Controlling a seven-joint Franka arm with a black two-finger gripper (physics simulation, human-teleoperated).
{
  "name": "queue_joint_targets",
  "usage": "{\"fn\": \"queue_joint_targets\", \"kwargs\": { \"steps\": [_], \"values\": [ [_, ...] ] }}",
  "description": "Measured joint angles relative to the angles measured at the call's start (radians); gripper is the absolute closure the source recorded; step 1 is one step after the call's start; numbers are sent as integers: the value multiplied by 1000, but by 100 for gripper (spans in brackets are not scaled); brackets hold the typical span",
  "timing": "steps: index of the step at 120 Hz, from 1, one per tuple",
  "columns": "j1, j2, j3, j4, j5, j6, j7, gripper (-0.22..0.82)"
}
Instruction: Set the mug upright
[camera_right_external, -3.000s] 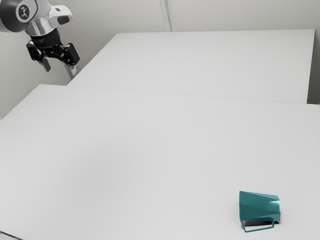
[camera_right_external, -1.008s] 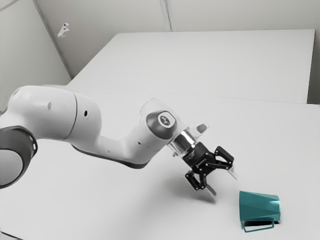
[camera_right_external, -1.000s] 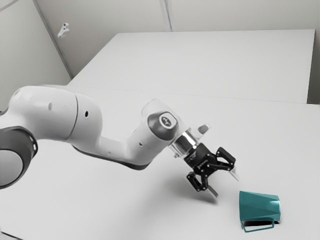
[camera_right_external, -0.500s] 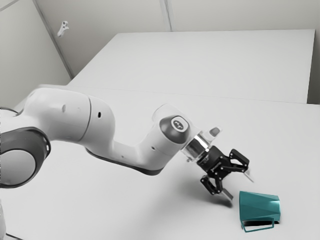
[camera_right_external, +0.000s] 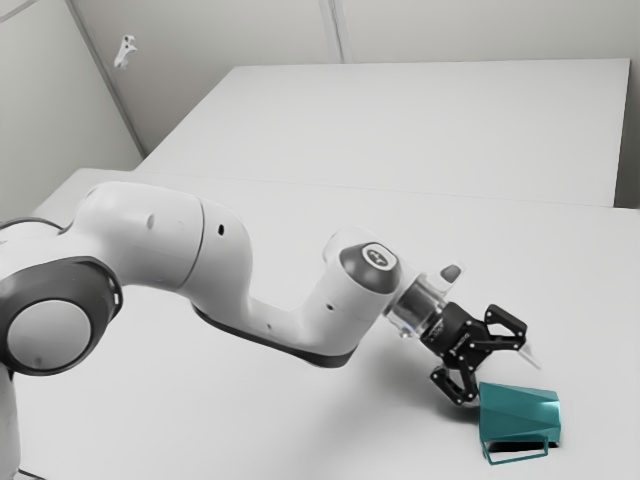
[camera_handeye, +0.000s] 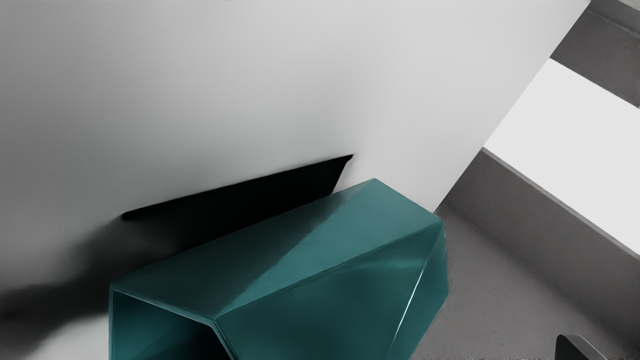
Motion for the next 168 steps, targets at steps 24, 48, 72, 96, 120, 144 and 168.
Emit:
{"fn": "queue_joint_targets", "kwargs": {
  "steps": [24, 48, 72, 96, 120, 144, 168],
  "values": [
    [0, 0, -1, 24, 20, -1, 2, 39],
    [-1, -6, -1, 35, 56, -2, 0, 66],
    [-15, -7, -1, 50, 92, 2, -5, 74],
    [-23, -37, -3, 93, 249, 3, -41, 76],
    [-27, -121, 1, 97, 549, 5, -96, 77],
    [-23, -252, 154, 63, 890, -18, -157, 78],
    [-20, -347, 236, 30, 1149, -86, -200, 78]
  ]
}}
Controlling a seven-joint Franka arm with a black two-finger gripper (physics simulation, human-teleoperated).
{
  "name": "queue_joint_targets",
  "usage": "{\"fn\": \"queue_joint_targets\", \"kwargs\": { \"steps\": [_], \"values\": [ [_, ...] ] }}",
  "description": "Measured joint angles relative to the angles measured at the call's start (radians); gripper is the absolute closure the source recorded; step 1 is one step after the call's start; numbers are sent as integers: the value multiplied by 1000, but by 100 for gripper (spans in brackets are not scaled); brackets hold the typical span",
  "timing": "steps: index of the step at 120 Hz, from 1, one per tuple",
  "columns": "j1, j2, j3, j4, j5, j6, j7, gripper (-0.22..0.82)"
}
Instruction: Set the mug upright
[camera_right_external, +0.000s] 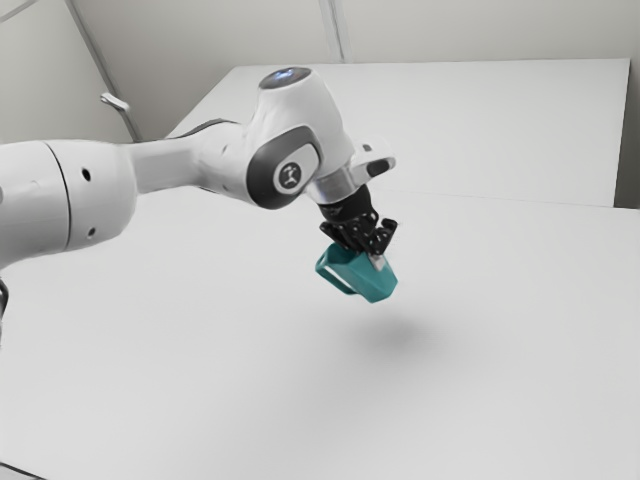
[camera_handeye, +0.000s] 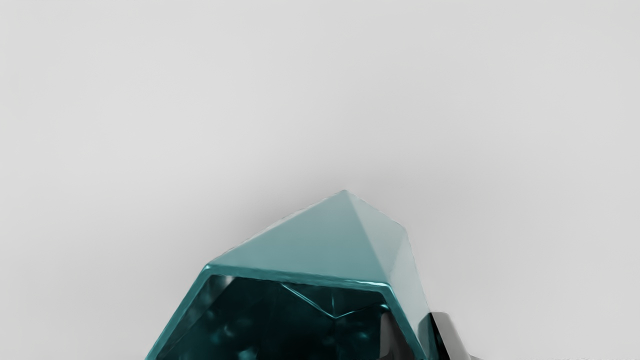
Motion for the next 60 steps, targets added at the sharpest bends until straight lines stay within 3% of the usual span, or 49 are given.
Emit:
{"fn": "queue_joint_targets", "kwargs": {
  "steps": [26, 60],
  "values": [
    [50, -113, 32, -65, 135, -89, -21, 78],
    [168, -148, 62, -86, 189, -203, -8, 78]
  ]
}}
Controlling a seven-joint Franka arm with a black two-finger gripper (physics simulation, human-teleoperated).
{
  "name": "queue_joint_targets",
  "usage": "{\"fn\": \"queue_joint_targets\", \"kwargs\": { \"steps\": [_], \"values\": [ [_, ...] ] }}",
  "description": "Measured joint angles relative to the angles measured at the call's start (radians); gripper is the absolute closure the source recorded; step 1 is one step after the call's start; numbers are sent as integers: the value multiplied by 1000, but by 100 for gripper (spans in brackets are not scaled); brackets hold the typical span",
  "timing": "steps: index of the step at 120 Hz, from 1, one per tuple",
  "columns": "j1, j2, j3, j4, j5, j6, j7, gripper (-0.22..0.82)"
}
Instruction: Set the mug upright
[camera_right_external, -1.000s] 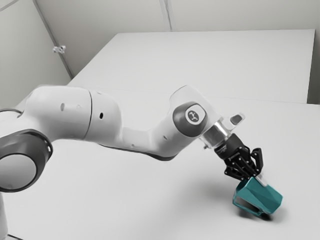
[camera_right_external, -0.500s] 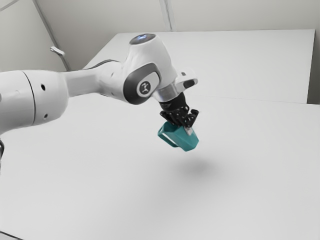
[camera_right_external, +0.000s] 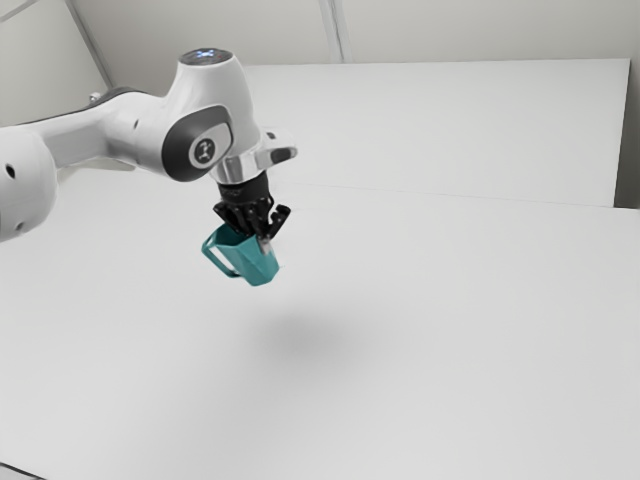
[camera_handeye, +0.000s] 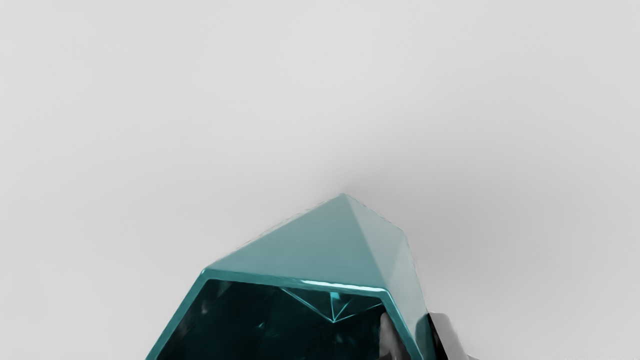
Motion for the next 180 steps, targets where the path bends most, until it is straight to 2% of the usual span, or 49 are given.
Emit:
{"fn": "queue_joint_targets", "kwargs": {
  "steps": [26, 38, 52, 65, 90, 115, 132, 135, 159, 180],
  "values": [
    [95, -1, -7, -56, 0, -37, 12, 78],
    [105, 16, 1, -80, -4, -23, 16, 78],
    [142, 39, -18, -97, -7, 5, 19, 78],
    [115, 56, -15, -115, -9, 32, 22, 78],
    [-27, 82, -15, -147, -16, 76, 23, 78],
    [22, 94, -14, -178, -24, 119, 22, 78],
    [17, 99, -13, -181, -26, 137, 21, 78],
    [15, 100, -13, -181, -27, 139, 21, 76],
    [13, 83, -14, -180, -56, 138, 33, 33],
    [14, 33, -14, -179, -62, 124, 42, 15]
  ]
}}
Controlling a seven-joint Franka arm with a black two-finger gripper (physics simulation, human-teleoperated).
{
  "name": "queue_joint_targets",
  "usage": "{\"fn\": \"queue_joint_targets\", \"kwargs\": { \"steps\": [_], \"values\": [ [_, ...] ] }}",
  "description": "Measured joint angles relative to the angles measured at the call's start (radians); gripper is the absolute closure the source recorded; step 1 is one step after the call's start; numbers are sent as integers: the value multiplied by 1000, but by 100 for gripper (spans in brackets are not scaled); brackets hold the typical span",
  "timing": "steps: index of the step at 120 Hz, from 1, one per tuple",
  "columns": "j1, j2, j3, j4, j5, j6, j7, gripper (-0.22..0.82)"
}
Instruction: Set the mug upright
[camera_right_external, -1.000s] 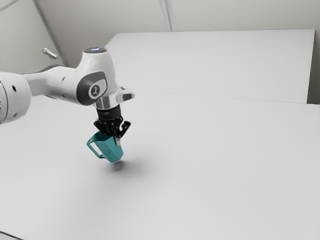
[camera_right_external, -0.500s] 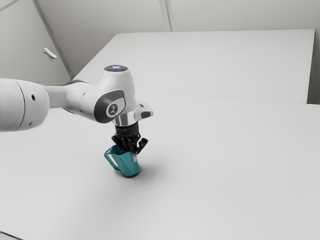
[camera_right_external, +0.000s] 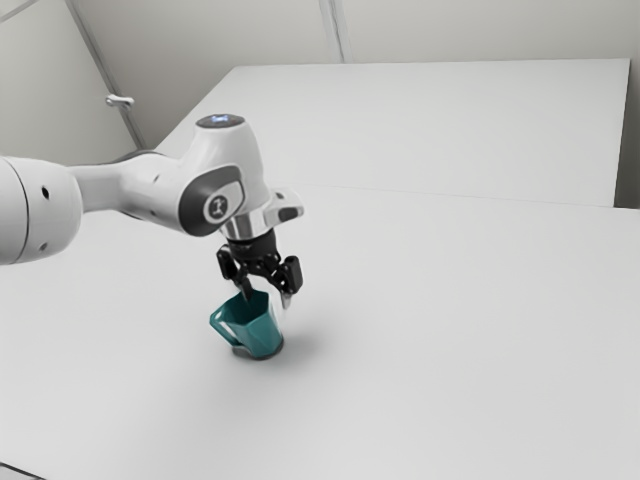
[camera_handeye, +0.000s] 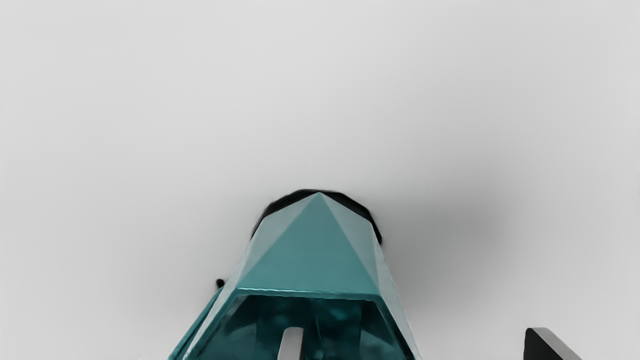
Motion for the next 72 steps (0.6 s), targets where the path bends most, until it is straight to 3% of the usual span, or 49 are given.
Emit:
{"fn": "queue_joint_targets", "kwargs": {
  "steps": [29, 72],
  "values": [
    [-2, -113, 0, 12, -1, -52, 5, 5],
    [3, -113, 31, 215, 44, -100, 31, 1]
  ]
}}
